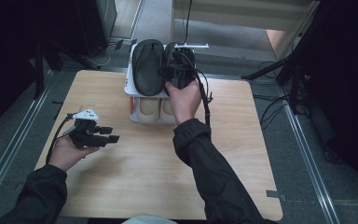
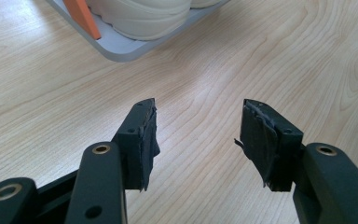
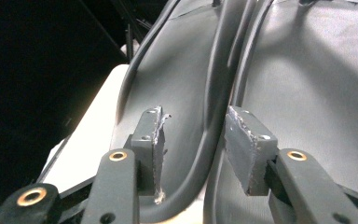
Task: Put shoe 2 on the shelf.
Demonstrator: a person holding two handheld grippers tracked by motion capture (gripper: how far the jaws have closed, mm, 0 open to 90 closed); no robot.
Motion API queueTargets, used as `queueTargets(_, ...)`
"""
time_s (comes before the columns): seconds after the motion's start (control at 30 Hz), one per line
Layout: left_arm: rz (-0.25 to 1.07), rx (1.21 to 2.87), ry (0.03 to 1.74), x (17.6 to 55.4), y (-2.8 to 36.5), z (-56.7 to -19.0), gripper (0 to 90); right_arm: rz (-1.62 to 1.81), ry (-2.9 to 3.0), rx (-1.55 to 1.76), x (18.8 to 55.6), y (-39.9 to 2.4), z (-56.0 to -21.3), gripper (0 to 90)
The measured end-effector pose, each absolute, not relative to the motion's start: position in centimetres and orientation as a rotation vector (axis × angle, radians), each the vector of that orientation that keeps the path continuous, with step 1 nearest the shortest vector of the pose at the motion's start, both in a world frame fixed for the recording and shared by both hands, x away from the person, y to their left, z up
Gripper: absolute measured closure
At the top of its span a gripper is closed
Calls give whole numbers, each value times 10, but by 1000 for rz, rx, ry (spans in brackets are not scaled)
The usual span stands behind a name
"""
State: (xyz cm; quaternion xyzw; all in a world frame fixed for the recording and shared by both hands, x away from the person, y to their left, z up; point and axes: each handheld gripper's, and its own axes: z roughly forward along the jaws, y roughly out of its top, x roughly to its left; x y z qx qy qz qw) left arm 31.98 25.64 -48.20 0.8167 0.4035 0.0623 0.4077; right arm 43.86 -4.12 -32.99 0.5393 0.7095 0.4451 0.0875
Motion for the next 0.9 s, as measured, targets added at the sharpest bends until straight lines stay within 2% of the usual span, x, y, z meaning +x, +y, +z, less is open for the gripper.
queueTargets(0.4,151,2065,1026,321,257,-483,457,1388,2208,1509,399,-51,-338,587)
queueTargets(0.9,148,2064,1038,321,257,-484,446,1440,2340,1392,358,-65,-377,571)
